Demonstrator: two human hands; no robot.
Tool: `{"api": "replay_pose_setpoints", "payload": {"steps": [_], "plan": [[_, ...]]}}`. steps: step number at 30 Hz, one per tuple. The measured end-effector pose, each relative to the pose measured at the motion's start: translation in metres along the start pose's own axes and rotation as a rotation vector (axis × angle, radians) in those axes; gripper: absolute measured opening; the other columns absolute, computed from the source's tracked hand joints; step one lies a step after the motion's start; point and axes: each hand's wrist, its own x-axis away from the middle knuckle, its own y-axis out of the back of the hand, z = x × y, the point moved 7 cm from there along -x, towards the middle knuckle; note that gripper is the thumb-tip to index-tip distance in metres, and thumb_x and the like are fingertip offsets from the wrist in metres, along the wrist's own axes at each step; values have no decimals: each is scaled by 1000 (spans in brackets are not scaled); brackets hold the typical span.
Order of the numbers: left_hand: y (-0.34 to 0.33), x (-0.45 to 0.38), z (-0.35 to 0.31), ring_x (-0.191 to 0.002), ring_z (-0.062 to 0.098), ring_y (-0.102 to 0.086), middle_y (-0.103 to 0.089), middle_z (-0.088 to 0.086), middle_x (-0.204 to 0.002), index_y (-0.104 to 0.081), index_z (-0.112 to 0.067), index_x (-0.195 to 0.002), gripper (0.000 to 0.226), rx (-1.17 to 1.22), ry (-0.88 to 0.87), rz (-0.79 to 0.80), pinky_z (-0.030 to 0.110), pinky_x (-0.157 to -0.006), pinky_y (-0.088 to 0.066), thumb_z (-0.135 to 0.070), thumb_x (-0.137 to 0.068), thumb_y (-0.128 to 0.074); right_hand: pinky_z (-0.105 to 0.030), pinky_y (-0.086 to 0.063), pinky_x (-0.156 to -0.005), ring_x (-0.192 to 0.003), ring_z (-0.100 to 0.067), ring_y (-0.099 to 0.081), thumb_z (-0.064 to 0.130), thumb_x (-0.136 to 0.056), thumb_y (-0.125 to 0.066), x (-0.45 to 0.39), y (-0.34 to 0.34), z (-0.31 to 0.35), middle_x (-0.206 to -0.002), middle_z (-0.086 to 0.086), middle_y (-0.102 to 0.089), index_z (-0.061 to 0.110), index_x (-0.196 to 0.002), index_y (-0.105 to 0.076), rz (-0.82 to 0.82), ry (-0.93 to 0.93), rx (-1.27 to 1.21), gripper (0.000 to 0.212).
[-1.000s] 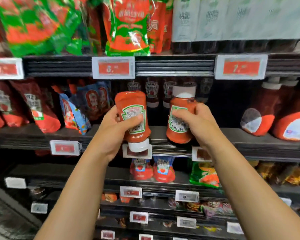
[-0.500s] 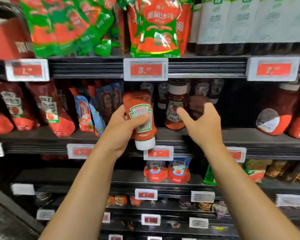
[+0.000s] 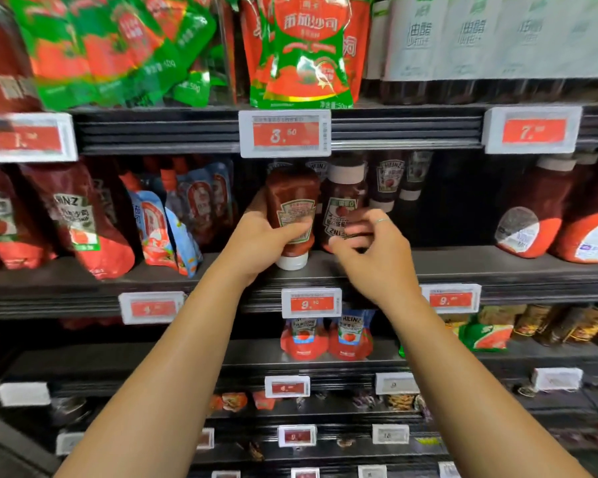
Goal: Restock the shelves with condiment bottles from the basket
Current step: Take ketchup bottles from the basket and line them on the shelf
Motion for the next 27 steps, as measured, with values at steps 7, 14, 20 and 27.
{"api": "replay_pose_setpoints", "payload": {"steps": [7,14,20,27], "plan": [[16,-10,11,-90,3,-71,-73,-18,-94,-56,-25,-129,62,-188,98,-109,21,-79,-56,-32,-76,-87,-18,-46,-70,-94,-15,-63,42,-74,-86,-37,13,-33,-95,14,-65,28,-99,-63,34,-139,125,37],[-5,50,-14,-75,5,-66,-67,-12,-82,-60,-34,-93,11,-326,-218,-351,14,-66,-51,-38,-85,-66,-39,-55,-97,-112,-16,-66,43,-62,-93,-55,-1,-42,-124,4,-70,29,-135,-57,209,-141,85,83],[-55,35,8,-89,21,-76,-77,10,-102,-59,-6,-123,39,187,327,22,35,-81,-63,-38,-105,-48,-33,-60,-89,-99,-14,-74,19,-66,-95,-56,4,-44,-100,10,-78,27,-112,-73,252,-154,-107,52],[-75,40,2,-98,45,-71,-72,27,-107,-71,-4,-111,41,695,536,164,47,-76,-61,-40,-92,-68,-18,-44,-105,-119,-4,-60,17,-78,-86,-43,31,-13,-123,10,-70,24,-128,-70,156,285,212,53]]}}
